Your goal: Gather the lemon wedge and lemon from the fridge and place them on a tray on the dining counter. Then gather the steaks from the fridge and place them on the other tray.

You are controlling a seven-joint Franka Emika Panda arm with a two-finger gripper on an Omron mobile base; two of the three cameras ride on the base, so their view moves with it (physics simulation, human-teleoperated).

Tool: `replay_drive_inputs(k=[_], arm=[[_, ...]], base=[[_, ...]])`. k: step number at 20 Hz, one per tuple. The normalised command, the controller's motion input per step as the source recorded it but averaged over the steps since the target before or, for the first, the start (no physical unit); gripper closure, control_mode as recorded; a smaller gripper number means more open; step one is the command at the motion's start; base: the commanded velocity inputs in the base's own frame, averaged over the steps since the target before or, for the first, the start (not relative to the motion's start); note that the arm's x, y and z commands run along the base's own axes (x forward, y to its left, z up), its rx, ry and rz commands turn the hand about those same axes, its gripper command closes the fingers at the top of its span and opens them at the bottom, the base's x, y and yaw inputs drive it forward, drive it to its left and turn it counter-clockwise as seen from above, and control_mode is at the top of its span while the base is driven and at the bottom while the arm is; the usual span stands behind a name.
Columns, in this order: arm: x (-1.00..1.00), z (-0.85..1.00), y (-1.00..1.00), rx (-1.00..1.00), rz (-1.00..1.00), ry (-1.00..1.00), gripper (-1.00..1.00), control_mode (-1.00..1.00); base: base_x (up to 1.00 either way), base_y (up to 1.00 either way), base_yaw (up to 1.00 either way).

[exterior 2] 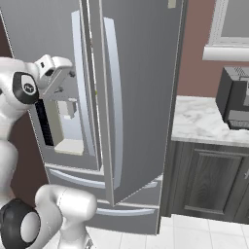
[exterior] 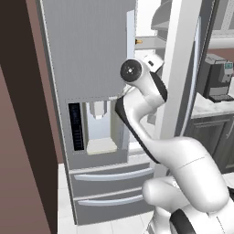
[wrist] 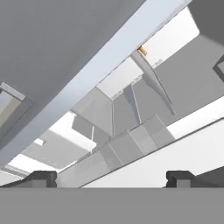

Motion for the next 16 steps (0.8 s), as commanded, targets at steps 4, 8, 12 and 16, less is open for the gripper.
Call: replay_drive_inputs(k=[4, 8, 12, 16], arm=[[0.34, 0.0, -0.44, -0.01, 0.0, 0.0, -1.0, -1.0], [0.42, 0.0, -0.37, -0.01, 0.0, 0.05, -1.0, -1.0], [0.44, 0.06, -0.13, -0.02, 0.0, 0.08, -1.0, -1.0], [0.47, 0.12, 0.0, -0.05, 0.0, 0.13, -1.0, -1.0]], base=[[0.0, 0.0, 0.0], [0.0, 0.0, 0.0], [0.0, 0.0, 0.0], [0.0, 0.0, 0.0]])
